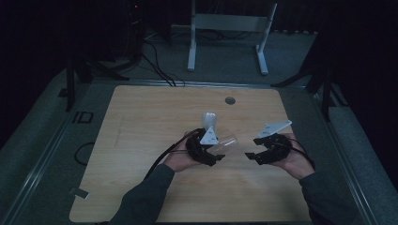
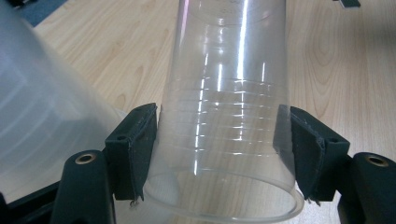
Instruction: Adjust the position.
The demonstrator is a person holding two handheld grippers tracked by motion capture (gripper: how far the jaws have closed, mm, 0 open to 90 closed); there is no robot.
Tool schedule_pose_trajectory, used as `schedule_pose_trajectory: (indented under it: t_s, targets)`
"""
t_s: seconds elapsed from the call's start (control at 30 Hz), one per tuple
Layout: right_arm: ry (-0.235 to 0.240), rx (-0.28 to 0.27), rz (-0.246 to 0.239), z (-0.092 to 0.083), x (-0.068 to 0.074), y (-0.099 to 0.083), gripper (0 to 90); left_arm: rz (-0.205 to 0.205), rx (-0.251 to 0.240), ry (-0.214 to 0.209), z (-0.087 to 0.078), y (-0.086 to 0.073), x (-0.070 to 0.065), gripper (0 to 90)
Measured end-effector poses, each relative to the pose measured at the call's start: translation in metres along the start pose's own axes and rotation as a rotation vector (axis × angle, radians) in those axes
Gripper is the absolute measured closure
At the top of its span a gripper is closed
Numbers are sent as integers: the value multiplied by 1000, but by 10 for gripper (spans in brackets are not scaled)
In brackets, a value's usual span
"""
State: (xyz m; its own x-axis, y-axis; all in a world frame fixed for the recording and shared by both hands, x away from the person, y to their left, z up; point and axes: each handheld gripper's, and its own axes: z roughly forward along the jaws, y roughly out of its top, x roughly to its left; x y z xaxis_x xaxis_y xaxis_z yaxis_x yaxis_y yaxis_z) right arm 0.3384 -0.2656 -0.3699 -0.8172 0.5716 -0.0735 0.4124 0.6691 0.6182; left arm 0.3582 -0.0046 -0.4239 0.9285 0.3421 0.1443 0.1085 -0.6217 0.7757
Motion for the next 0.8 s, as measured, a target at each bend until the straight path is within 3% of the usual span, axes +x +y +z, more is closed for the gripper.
schedule_pose_trajectory:
  t_s: [0.8]
  targets:
    - [20,114,-169,7,11,10,347,76,64,-40,11,-2,-12,316]
